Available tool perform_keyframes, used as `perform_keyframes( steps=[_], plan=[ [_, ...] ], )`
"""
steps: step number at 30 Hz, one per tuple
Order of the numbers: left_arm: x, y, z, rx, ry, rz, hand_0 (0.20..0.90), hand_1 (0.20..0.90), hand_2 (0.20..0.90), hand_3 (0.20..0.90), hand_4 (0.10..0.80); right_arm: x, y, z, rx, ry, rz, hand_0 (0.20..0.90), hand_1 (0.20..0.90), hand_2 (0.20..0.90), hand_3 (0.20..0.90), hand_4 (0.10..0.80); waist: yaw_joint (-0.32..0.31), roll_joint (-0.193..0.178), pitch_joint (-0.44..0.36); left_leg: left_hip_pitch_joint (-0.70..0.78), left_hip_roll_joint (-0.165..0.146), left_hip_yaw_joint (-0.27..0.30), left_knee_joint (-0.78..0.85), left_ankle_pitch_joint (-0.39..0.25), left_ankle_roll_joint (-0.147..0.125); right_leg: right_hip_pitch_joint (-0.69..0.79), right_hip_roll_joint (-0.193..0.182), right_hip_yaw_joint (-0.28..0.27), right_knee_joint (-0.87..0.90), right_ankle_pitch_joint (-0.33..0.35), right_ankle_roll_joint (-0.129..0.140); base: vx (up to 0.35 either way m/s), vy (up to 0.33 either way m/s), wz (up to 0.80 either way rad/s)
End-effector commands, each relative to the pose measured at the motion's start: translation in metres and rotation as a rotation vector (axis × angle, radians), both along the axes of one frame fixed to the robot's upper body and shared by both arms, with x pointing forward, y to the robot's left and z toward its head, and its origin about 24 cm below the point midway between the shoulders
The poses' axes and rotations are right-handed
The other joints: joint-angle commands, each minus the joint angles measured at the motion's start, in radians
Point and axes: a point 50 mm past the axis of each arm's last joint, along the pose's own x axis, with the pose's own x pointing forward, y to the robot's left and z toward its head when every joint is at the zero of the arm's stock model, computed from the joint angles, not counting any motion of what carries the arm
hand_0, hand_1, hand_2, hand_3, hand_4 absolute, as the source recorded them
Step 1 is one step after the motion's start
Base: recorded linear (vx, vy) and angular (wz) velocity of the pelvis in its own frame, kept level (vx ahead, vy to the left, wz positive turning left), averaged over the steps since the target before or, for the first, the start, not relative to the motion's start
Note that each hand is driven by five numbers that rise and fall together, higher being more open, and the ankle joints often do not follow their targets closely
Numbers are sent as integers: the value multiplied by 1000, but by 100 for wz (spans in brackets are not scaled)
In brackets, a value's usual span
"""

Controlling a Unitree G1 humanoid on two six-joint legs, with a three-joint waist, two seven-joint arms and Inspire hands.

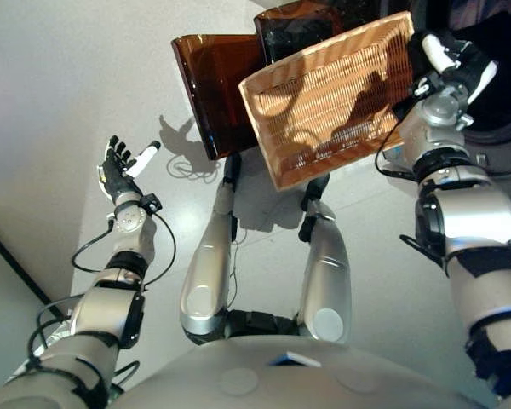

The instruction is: Pick up the clothes and place them into the washing machine

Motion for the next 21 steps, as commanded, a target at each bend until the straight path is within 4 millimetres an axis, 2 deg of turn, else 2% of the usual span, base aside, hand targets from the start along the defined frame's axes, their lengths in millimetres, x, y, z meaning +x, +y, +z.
perform_keyframes(
  steps=[1, 6, 9, 10, 11, 15, 17, 19, 21],
  plan=[
    [13, 12, 21, 63, -45, 74, 900, 900, 900, 900, 800, 3, 24, 7, 161, -242, 59, 200, 200, 200, 200, 300, -48, 4, -65, 40, -50, 4, 36, -84, -29, 94, 18, 55, -115, 49, 28, 32, 40, -2],
    [29, 1, 33, 59, -63, 66, 900, 900, 900, 900, 800, 2, 42, 0, 337, -344, 79, 200, 200, 200, 200, 300, -68, 13, -78, 48, -55, 14, 31, -88, -26, 105, 11, 64, -130, 53, 30, 18, 38, -4],
    [35, -2, 38, 55, -73, 66, 900, 900, 900, 900, 800, 0, 43, -2, 399, -384, 63, 200, 200, 200, 200, 300, -72, 19, -81, 49, -57, 16, 28, -87, -25, 103, 7, 66, -131, 54, 31, 10, 34, -8],
    [37, -1, 41, 50, -76, 71, 900, 900, 900, 900, 800, -1, 45, -3, 488, -452, 57, 705, 705, 705, 705, 661, -75, 28, -87, 50, -60, 16, 24, -87, -25, 105, 3, 70, -135, 54, 32, 24, 54, -5],
    [38, -1, 42, 44, -79, 67, 900, 900, 900, 900, 800, -1, 46, -10, 535, -452, 63, 900, 900, 900, 900, 800, -73, 33, -88, 50, -62, 16, 24, -87, -25, 107, 1, 72, -136, 54, 33, 22, 47, -7],
    [34, 1, 36, 33, -61, 63, 900, 900, 900, 900, 800, -3, 48, -24, 557, -424, 88, 900, 900, 900, 900, 800, -69, 36, -93, 54, -68, 16, 31, -90, -21, 115, -2, 75, -133, 52, 32, 3, 7, -1],
    [31, -1, 29, 29, -37, 49, 900, 900, 900, 900, 800, -6, 55, -38, 591, -405, 109, 900, 900, 900, 900, 800, -71, 33, -99, 63, -73, 18, 40, -97, -15, 126, -3, 82, -134, 53, 32, 36, 27, -1],
    [31, -1, 29, 28, -34, 46, 900, 900, 900, 900, 800, -6, 59, -41, 597, -396, 115, 900, 900, 900, 900, 800, -71, 31, -102, 66, -76, 20, 40, -99, -14, 131, -4, 84, -139, 56, 33, 14, 27, -2],
    [39, -12, 35, 22, -49, 18, 900, 900, 900, 900, 800, -5, 73, -47, 624, -381, 159, 900, 900, 900, 900, 800, -74, 25, -107, 69, -80, 25, 39, -95, -12, 139, -13, 87, -155, 74, 36, 0, 0, 0]
  ],
)
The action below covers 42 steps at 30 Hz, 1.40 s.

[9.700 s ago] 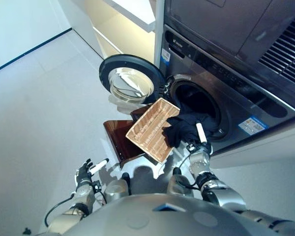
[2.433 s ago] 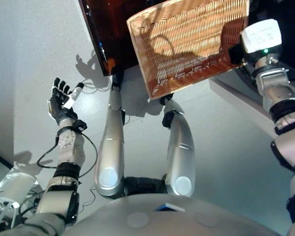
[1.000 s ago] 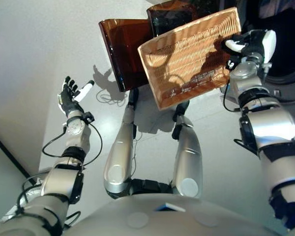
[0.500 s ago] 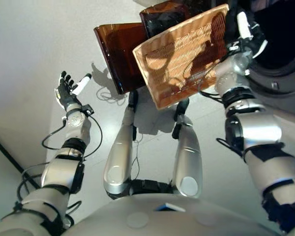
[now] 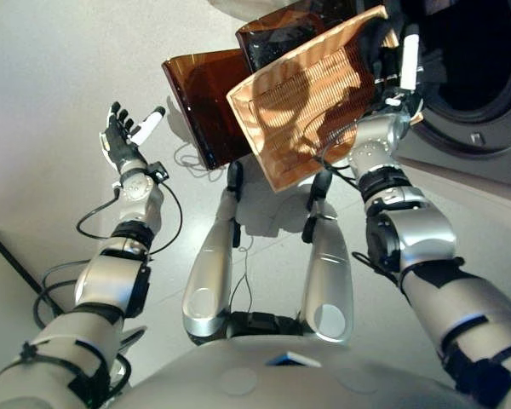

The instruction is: Pick up the clothes and place them into the washing machine

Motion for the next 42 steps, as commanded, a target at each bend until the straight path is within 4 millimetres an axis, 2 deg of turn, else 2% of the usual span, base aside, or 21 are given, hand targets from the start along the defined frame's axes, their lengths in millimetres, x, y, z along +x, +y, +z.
perform_keyframes(
  steps=[1, 3, 10, 13, 17, 18, 20, 23, 24, 25, 26, 27, 28, 29, 32, 33, 34, 35, 42],
  plan=[
    [1, 7, 3, 32, -7, 31, 900, 900, 900, 900, 800, -4, 8, -6, -25, -55, 30, 900, 900, 900, 900, 800, -19, -17, -102, 34, -74, 2, 42, -95, -24, 105, -11, 63, -122, 46, 31, 0, 0, 0],
    [4, -6, 3, 21, -9, 2, 900, 900, 900, 900, 800, -7, 22, -16, 15, -57, 67, 900, 900, 900, 900, 800, -23, -19, -107, 43, -77, 7, 38, -95, -23, 117, -14, 68, -134, 51, 33, 27, 29, -2],
    [9, -19, 5, 14, -18, -19, 900, 900, 900, 900, 800, -12, 40, -29, 120, -73, 81, 900, 900, 900, 900, 800, -25, -7, -111, 47, -85, 14, 36, -96, -21, 127, -24, 75, -144, 55, 35, 12, 37, -4],
    [0, -26, -10, -3, 22, -30, 900, 900, 900, 900, 800, -19, 47, -42, 285, -106, 25, 900, 900, 900, 900, 800, -21, 13, -116, 60, -92, 16, 36, -107, -19, 136, -30, 80, -141, 43, 37, 16, 49, -3],
    [-6, -30, -18, -23, 34, -33, 900, 900, 900, 900, 800, -23, 45, -50, 345, -106, -12, 900, 900, 900, 900, 800, -15, 36, -119, 63, -103, 19, 36, -105, -14, 139, -40, 89, -143, 49, 40, 31, 72, -1],
    [-6, -31, -18, -33, 28, -33, 900, 900, 900, 900, 800, -22, 38, -47, 376, -122, -52, 900, 900, 900, 900, 800, -12, 59, -124, 67, -110, 20, 35, -115, -14, 141, -51, 94, -140, 41, 43, 23, 84, 5],
    [-7, -30, -19, -37, 28, -36, 900, 900, 900, 900, 800, -21, 33, -44, 389, -131, -78, 900, 900, 900, 900, 800, -10, 71, -127, 63, -115, 21, 35, -108, -12, 138, -56, 96, -141, 47, 44, 11, 81, 3],
    [-15, -27, -28, -44, 45, -45, 900, 900, 900, 900, 800, -19, 19, -36, 412, -159, -134, 900, 900, 900, 900, 800, 2, 114, -141, 68, -134, 25, 32, -111, -7, 136, -70, 108, -135, 43, 49, 41, 120, -1],
    [-23, -22, -36, -49, 62, -44, 900, 900, 900, 900, 800, -18, 9, -29, 413, -183, -173, 900, 900, 900, 900, 800, 10, 143, -149, 73, -146, 28, 30, -121, -3, 140, -82, 119, -136, 35, 52, 41, 122, -4],
    [-23, -22, -36, -51, 62, -45, 900, 900, 900, 900, 800, -18, 9, -29, 412, -183, -173, 900, 900, 900, 900, 800, 9, 144, -149, 69, -146, 29, 30, -114, -3, 137, -82, 120, -137, 44, 53, 79, 167, -6],
    [-31, -15, -43, -47, 77, -44, 900, 900, 900, 900, 800, -18, 2, -25, 403, -195, -191, 900, 900, 900, 900, 800, 15, 172, -152, 75, -156, 33, 29, -124, 3, 136, -92, 128, -135, 35, 56, -1, 83, -5],
    [-31, -15, -43, -48, 76, -45, 900, 900, 900, 900, 800, -18, 2, -25, 402, -195, -191, 900, 900, 900, 900, 800, 15, 173, -152, 71, -157, 34, 29, -117, 3, 133, -92, 129, -137, 44, 56, 73, 143, -8],
    [-35, -7, -44, -53, 75, -34, 900, 900, 900, 900, 800, -17, -5, -18, 386, -208, -204, 900, 900, 900, 900, 800, 21, 199, -155, 73, -164, 40, 29, -127, 8, 128, -101, 139, -134, 39, 59, 35, 87, -6],
    [-37, -5, -45, -56, 71, -34, 900, 900, 900, 900, 800, -16, -8, -14, 378, -215, -211, 900, 900, 900, 900, 800, 25, 208, -154, 73, -167, 44, 29, -129, 10, 125, -104, 143, -135, 38, 60, 34, 86, -10],
    [-41, 0, -47, -71, 66, -31, 900, 900, 900, 900, 800, -15, -16, -7, 353, -228, -222, 900, 900, 900, 900, 800, 28, 226, -154, 64, -171, 50, 28, -119, 13, 113, -108, 155, -138, 52, 61, 16, 52, -8],
    [-46, 2, -51, -80, 65, -36, 900, 900, 900, 900, 800, -15, -25, -1, 318, -227, -238, 900, 900, 900, 900, 800, 31, 237, -156, 71, -175, 54, 23, -129, 14, 114, -112, 160, -140, 42, 63, 47, 55, -6],
    [-46, 2, -51, -82, 64, -36, 900, 900, 900, 900, 800, -15, -25, 0, 316, -226, -239, 900, 900, 900, 900, 800, 30, 238, -154, 68, -175, 55, 23, -122, 14, 112, -112, 161, -142, 51, 63, 53, 45, -5],
    [-50, 6, -52, -86, 58, -32, 900, 900, 900, 900, 800, -15, -35, 6, 275, -220, -257, 900, 900, 900, 900, 800, 32, 243, -156, 66, -175, 59, 19, -116, 13, 111, -113, 166, -149, 57, 63, -6, 10, -6],
    [-57, 5, -59, -81, 76, -38, 900, 900, 900, 900, 800, -17, -48, 6, 256, -219, -285, 900, 900, 900, 900, 800, 29, 235, -171, 68, -175, 65, 9, -116, 8, 106, -110, 170, -160, 58, 59, 22, 2, -3]
  ],
)
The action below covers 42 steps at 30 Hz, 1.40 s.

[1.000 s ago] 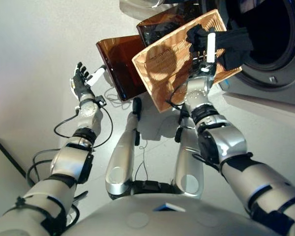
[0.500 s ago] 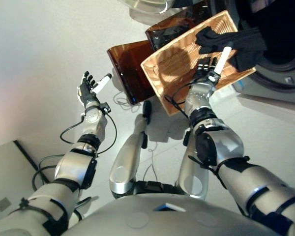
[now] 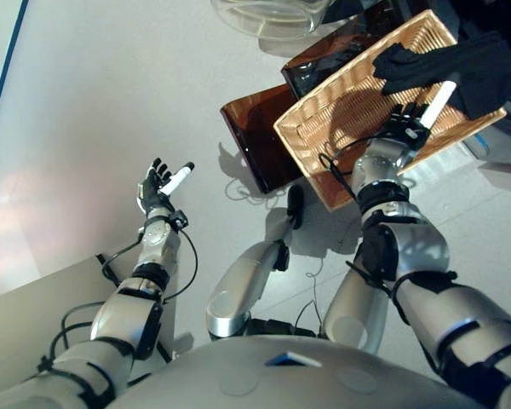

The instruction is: Pick up the clothes and place them into the washing machine

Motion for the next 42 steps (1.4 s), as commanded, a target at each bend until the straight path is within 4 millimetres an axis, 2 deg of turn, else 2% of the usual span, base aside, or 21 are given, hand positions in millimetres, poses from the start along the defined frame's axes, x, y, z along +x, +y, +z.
perform_keyframes(
  steps=[1, 6, 10, 18, 21, 22, 23, 24, 27, 35, 42],
  plan=[
    [5, 33, 18, 69, -94, 96, 900, 900, 900, 900, 800, 6, -12, 33, -96, -94, -29, 900, 900, 900, 900, 800, 16, 4, -64, -8, -44, -13, 82, -111, -74, 37, 12, 58, 17, -25, -53, 45, 19, -2],
    [-2, 33, 12, 74, -75, 94, 900, 900, 900, 900, 800, 5, -35, 52, -84, -129, -108, 900, 900, 900, 900, 800, 28, 28, -81, -7, -45, -14, 67, -105, -78, 31, 14, 67, 15, -32, -57, 31, 5, -6],
    [-8, 39, 9, 75, -67, 102, 900, 900, 900, 900, 800, 3, -56, 76, -105, -143, -172, 900, 900, 900, 900, 800, 40, 53, -85, -2, -40, -9, 51, -100, -76, 20, 26, 77, 20, -41, -59, 17, -19, -6],
    [-15, 42, 6, 65, -72, 104, 900, 900, 900, 900, 800, -2, -81, 100, -202, -106, -210, 900, 900, 900, 900, 800, 57, 76, -87, 0, -21, -6, 24, -85, -80, -10, 48, 78, 40, -57, -65, 4, -18, -4],
    [-17, 42, 4, 70, -67, 101, 900, 900, 900, 900, 800, -4, -91, 103, -245, -57, -212, 900, 900, 900, 900, 800, 62, 76, -89, 1, -15, -6, 13, -78, -84, -20, 56, 76, 47, -62, -67, 4, -37, -3],
    [-17, 43, 5, 73, -66, 101, 900, 900, 900, 900, 800, -4, -93, 103, -262, -33, -209, 862, 862, 862, 862, 773, 62, 74, -88, 0, -14, -6, 11, -77, -84, -22, 58, 75, 47, -62, -67, -4, -31, 0],
    [-17, 43, 5, 73, -67, 101, 900, 900, 900, 900, 800, -4, -93, 104, -264, -31, -209, 691, 691, 691, 691, 651, 62, 74, -89, 0, -13, -6, 10, -76, -85, -23, 58, 75, 48, -62, -68, -6, -49, -1],
    [-16, 43, 6, 82, -68, 99, 900, 900, 900, 900, 800, -2, -93, 109, -299, -14, -188, 200, 200, 200, 200, 300, 65, 67, -86, -2, -9, -7, 5, -72, -86, -27, 63, 72, 48, -62, -69, -5, -37, -2],
    [-14, 44, 7, 83, -71, 106, 900, 900, 900, 900, 800, -1, -92, 109, -312, -6, -175, 200, 200, 200, 200, 300, 63, 63, -81, -3, -4, -7, 3, -69, -88, -33, 71, 70, 50, -64, -73, -8, -35, -4],
    [-6, 44, 11, 93, -63, 145, 900, 900, 900, 900, 800, 8, -76, 115, -405, -7, -103, 200, 200, 200, 200, 300, 42, 24, -79, -11, 7, -7, 8, -72, -92, -45, 88, 67, 58, -65, -81, 4, -4, 0],
    [9, 40, 21, 102, -73, 160, 900, 900, 900, 900, 800, 13, -68, 117, -431, 8, -68, 200, 200, 200, 200, 300, 29, -10, -84, -15, 13, -10, 19, -75, -98, -36, 94, 57, 59, -69, -85, 1, -9, 3]
  ],
)
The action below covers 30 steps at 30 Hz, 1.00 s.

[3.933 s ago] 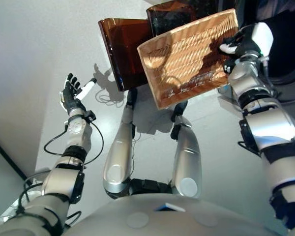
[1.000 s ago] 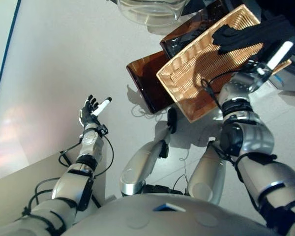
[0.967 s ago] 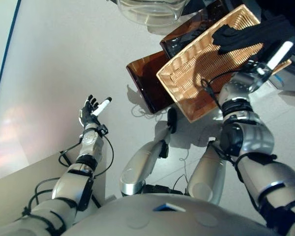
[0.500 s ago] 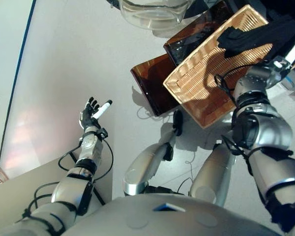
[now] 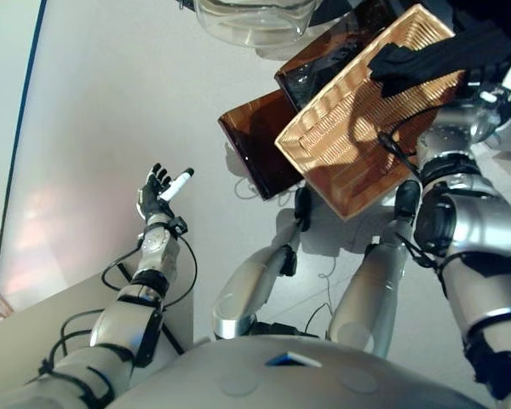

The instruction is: Pick up the clothes and place them into the washing machine

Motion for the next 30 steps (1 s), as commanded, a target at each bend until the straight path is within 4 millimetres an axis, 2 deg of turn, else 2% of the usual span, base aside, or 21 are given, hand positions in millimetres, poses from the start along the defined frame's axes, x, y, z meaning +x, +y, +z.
perform_keyframes(
  steps=[1, 14, 19, 20, 21, 22, 23, 24, 25, 26, 27, 28, 30],
  plan=[
    [9, 40, 19, 97, -50, 159, 900, 900, 900, 900, 800, 12, 8, 52, -185, -97, 48, 200, 200, 200, 200, 300, 12, -59, -36, -8, -23, -5, 73, -83, -96, 18, 49, 37, 40, -54, -73, -4, -11, 5],
    [3, 44, 17, 95, -54, 172, 900, 900, 900, 900, 800, 15, 25, 69, -228, -245, 97, 200, 200, 200, 200, 300, 7, -111, -37, -14, -24, -12, 99, -91, -92, 38, 54, 31, 38, -49, -76, 1, -3, 2],
    [3, 44, 18, 87, -63, 175, 900, 900, 900, 900, 800, 15, 29, 64, -249, -257, 126, 200, 200, 200, 200, 300, 1, -144, -42, -12, -19, -15, 110, -97, -91, 56, 56, 27, 24, -43, -76, 5, -7, 0],
    [2, 45, 16, 90, -55, 171, 900, 900, 900, 900, 800, 15, 26, 54, -279, -187, 137, 389, 389, 389, 389, 435, -1, -161, -48, -2, -16, -17, 113, -108, -91, 73, 57, 23, 18, -49, -76, 0, 0, 0],
    [2, 45, 17, 89, -56, 171, 900, 900, 900, 900, 800, 15, 26, 55, -279, -187, 137, 900, 900, 900, 900, 800, -2, -161, -46, -5, -16, -17, 114, -101, -91, 72, 57, 23, 15, -40, -76, -9, -32, 5],
    [3, 45, 17, 92, -57, 169, 900, 900, 900, 900, 800, 16, 27, 51, -289, -158, 149, 900, 900, 900, 900, 800, -2, -169, -47, -5, -14, -17, 115, -100, -91, 76, 58, 21, 10, -35, -76, -20, -71, 5],
    [8, 48, 21, 105, -57, 165, 900, 900, 900, 900, 800, 19, 33, 38, -356, -59, 208, 900, 900, 900, 900, 800, -9, -195, -44, 10, -7, -21, 121, -110, -92, 98, 64, 15, 7, -40, -77, -19, -71, 5],
    [8, 48, 22, 106, -58, 166, 900, 900, 900, 900, 800, 19, 34, 38, -356, -60, 209, 900, 900, 900, 900, 800, -10, -196, -42, 7, -7, -21, 121, -103, -92, 97, 64, 16, 4, -32, -77, 5, -109, 3],
    [18, 50, 30, 126, -66, 156, 900, 900, 900, 900, 800, 18, 35, 19, -381, 42, 227, 900, 900, 900, 900, 800, -20, -220, -43, 16, -1, -25, 125, -109, -94, 113, 70, 9, 0, -36, -78, -30, -48, 4],
    [18, 50, 31, 127, -68, 157, 900, 900, 900, 900, 800, 18, 35, 20, -381, 40, 226, 900, 900, 900, 900, 800, -21, -220, -40, 13, -1, -25, 125, -103, -94, 112, 70, 8, -3, -29, -79, -26, -79, 3],
    [25, 53, 40, 146, -83, 158, 900, 900, 900, 900, 800, 20, 38, 18, -411, 79, 246, 900, 900, 900, 900, 800, -27, -235, -36, 14, 2, -26, 127, -100, -95, 117, 72, 3, -7, -24, -80, -45, -65, -2],
    [32, 53, 46, 167, -90, 144, 900, 900, 900, 900, 800, 19, 35, 4, -519, 248, 285, 900, 900, 900, 900, 800, -31, -259, -36, 22, 9, -30, 127, -105, -99, 128, 76, -5, -7, -31, -80, -59, -114, -5],
    [54, 57, 74, 214, -138, 125, 900, 900, 900, 900, 800, 26, 44, 7, -646, 339, 354, 900, 900, 900, 900, 800, -41, -288, -22, 21, 19, -31, 131, -100, -102, 134, 82, -19, -12, -23, -83, -95, -129, 1]
  ],
)
